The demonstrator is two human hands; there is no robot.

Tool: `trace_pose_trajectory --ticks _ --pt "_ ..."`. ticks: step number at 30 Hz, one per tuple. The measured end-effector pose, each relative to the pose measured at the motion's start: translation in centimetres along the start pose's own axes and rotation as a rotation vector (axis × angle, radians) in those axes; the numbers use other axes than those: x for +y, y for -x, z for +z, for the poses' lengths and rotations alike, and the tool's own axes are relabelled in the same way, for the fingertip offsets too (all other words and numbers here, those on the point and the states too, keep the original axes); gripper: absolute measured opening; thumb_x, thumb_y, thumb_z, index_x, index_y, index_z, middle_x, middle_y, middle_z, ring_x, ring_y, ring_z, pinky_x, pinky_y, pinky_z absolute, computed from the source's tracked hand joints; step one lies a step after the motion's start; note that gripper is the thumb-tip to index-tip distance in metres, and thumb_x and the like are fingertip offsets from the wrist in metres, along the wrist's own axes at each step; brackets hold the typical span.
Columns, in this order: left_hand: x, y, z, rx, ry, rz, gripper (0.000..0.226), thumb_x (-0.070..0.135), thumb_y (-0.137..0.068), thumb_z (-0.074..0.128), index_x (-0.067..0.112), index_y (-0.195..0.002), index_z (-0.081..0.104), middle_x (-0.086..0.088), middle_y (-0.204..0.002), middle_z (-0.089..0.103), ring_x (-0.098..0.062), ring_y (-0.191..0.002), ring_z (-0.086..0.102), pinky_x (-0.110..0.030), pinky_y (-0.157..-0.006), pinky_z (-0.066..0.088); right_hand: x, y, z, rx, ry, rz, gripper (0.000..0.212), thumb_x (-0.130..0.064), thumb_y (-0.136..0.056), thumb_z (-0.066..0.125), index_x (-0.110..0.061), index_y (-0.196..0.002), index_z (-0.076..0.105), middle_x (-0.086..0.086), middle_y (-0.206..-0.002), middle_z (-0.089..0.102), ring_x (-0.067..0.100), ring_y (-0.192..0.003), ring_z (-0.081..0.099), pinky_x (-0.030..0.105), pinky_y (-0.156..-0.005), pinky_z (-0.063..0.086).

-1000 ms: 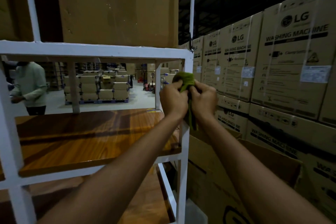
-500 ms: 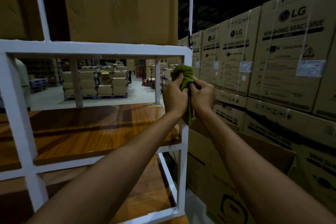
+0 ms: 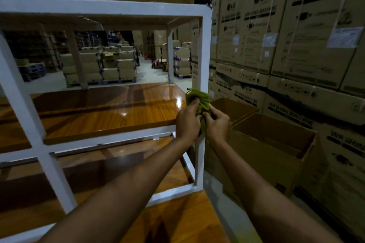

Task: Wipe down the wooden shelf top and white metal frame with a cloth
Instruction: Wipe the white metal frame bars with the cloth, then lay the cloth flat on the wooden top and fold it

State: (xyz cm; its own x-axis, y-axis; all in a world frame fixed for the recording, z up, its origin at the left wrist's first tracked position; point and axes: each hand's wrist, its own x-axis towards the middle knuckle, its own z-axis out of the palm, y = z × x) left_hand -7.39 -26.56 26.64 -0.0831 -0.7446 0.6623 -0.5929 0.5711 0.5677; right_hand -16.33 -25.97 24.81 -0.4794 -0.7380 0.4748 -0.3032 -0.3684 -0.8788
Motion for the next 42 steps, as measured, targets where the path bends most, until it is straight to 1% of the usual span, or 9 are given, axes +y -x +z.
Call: trace_pose_trajectory --ticks 6,12,19,23,28,31,34,38,42 --pt "-0.3 1.3 -2.3 -0.084 -0.071 0.109 0.036 -0.001 -0.091 0.057 0.012 -0.122 0.069 -0.014 -0.113 0.070 -0.025 -0.100 0.063 -0.012 -0.083 0.035 -0.2 0.9 -1.4 -0.066 0.179 0.122 0.020 -0.007 -0.091 0.067 -0.016 -0.105 0.076 -0.001 -0.099 0.074 0.011 -0.087 0.066 0.036 -0.087 0.058" --pt "-1.6 5.6 -4.1 -0.253 -0.088 0.118 0.026 0.005 -0.088 0.061 0.012 -0.109 0.075 -0.011 -0.107 0.073 -0.028 -0.101 0.065 -0.036 -0.089 0.051 0.1 6.3 -3.6 -0.180 0.352 0.112 0.020 -0.012 -0.095 0.063 -0.016 -0.112 0.072 0.000 -0.103 0.069 0.006 -0.084 0.057 0.012 -0.065 0.043" --pt "-6.9 14.5 -9.7 -0.715 -0.097 0.082 0.020 0.013 -0.083 0.073 0.011 -0.103 0.076 -0.008 -0.101 0.074 -0.023 -0.092 0.066 -0.029 -0.076 0.049 2.4 18.0 -5.2 -0.442 0.522 0.158 0.021 -0.027 -0.087 0.075 -0.015 -0.104 0.075 0.002 -0.099 0.073 0.019 -0.093 0.067 0.034 -0.080 0.053" --pt "-11.7 22.5 -12.1 -0.947 -0.434 0.060 0.048 0.030 -0.081 0.076 0.022 -0.126 0.063 -0.008 -0.126 0.059 -0.032 -0.118 0.052 -0.044 -0.091 0.048 5.3 27.2 -5.9 -0.744 0.665 0.200 0.041 -0.037 -0.089 0.072 -0.012 -0.121 0.069 0.007 -0.113 0.072 0.023 -0.102 0.068 0.031 -0.081 0.049" --pt "-14.1 33.9 -13.1 -0.908 -0.264 0.090 0.038 0.028 -0.089 0.070 0.013 -0.122 0.061 -0.009 -0.128 0.054 -0.030 -0.121 0.049 -0.040 -0.095 0.045 8.2 36.1 -7.0 -0.745 0.836 0.187 0.022 -0.027 -0.083 0.074 -0.014 -0.101 0.077 0.013 -0.100 0.071 0.035 -0.088 0.068 0.041 -0.068 0.053" --pt "-15.0 37.4 -12.9 -1.000 -0.282 0.109 0.044 0.040 -0.091 0.066 0.010 -0.124 0.060 -0.012 -0.130 0.055 -0.030 -0.121 0.051 -0.039 -0.092 0.046 8.8 38.4 -6.8 -0.772 0.844 0.165 0.017 -0.021 -0.080 0.073 -0.019 -0.096 0.077 0.010 -0.112 0.069 0.035 -0.088 0.067 0.036 -0.063 0.048" --pt "-15.6 38.8 -13.0 -0.947 -0.362 0.172 0.044 0.045 -0.090 0.065 0.007 -0.113 0.062 -0.015 -0.121 0.055 -0.033 -0.115 0.050 -0.043 -0.087 0.047 8.8 39.5 -6.8 -0.765 0.891 0.113 0.022 -0.018 -0.083 0.066 -0.015 -0.103 0.075 0.009 -0.110 0.065 0.034 -0.097 0.062 0.033 -0.068 0.044" --pt "-16.1 39.0 -13.6 -0.941 -0.429 0.248 0.016 0.011 -0.092 0.056 0.005 -0.105 0.061 -0.017 -0.107 0.055 -0.037 -0.104 0.055 -0.044 -0.072 0.047 8.9 40.4 -6.5 -0.780 1.031 0.005 0.032 -0.012 -0.088 0.066 -0.012 -0.120 0.069 0.020 -0.114 0.059 0.044 -0.106 0.054 0.048 -0.076 0.049" --pt "-16.5 37.2 -14.7 -0.952 -0.456 0.215 0.022 0.004 -0.088 0.057 0.008 -0.108 0.063 -0.013 -0.109 0.057 -0.032 -0.104 0.055 -0.042 -0.081 0.050 7.4 40.5 -4.8 -0.759 1.003 -0.054 0.044 -0.027 -0.089 0.070 -0.011 -0.129 0.062 0.019 -0.122 0.057 0.042 -0.110 0.053 0.047 -0.084 0.048"
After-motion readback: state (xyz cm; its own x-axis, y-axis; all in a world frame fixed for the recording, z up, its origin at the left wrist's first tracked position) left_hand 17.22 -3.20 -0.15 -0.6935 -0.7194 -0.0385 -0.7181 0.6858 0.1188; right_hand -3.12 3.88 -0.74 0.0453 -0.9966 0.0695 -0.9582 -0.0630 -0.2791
